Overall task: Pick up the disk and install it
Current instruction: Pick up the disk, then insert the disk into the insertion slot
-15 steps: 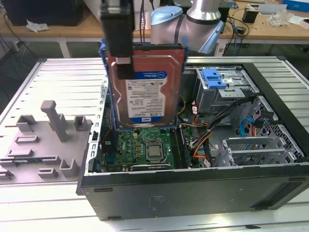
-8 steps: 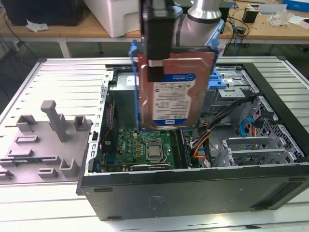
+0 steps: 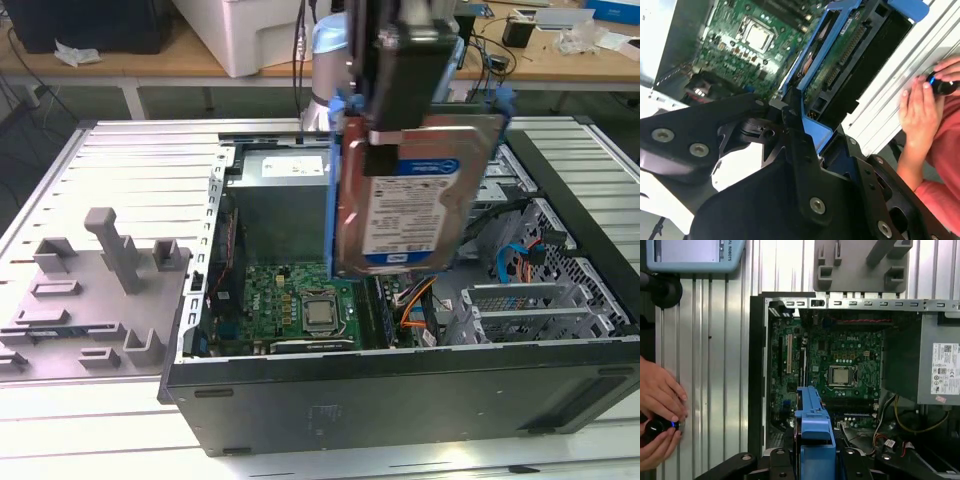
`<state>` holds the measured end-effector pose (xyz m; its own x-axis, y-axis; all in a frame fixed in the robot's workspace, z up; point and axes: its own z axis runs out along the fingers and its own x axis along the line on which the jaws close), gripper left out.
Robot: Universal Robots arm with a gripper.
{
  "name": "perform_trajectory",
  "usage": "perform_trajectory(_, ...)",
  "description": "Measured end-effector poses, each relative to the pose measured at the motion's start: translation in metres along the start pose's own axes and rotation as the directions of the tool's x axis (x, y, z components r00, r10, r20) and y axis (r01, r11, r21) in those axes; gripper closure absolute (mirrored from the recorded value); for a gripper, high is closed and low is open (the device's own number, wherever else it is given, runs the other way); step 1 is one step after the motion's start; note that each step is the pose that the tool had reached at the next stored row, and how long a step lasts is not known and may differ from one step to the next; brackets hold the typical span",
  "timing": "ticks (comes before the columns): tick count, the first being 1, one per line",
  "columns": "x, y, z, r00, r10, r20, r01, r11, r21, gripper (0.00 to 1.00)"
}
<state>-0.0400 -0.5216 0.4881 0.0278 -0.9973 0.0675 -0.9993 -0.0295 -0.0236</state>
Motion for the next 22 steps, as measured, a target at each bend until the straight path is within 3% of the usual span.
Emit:
perform_trajectory(1,0.0011,-0.0046,0.0002,1.0000,0.000,0.0000,0.000,1.0000,-0.0001,0.64)
perform_trajectory(3,0.0045,-0.0231,0.0009,1.0000,0.000,0.0001,0.000,1.0000,-0.0003,0.64)
perform_trajectory(5,0.0054,-0.0304,0.0011,1.0000,0.000,0.0001,0.000,1.0000,-0.0002,0.64)
perform_trajectory(22,0.0055,-0.0307,0.0011,1.0000,0.000,0.0000,0.000,1.0000,-0.0003,0.64)
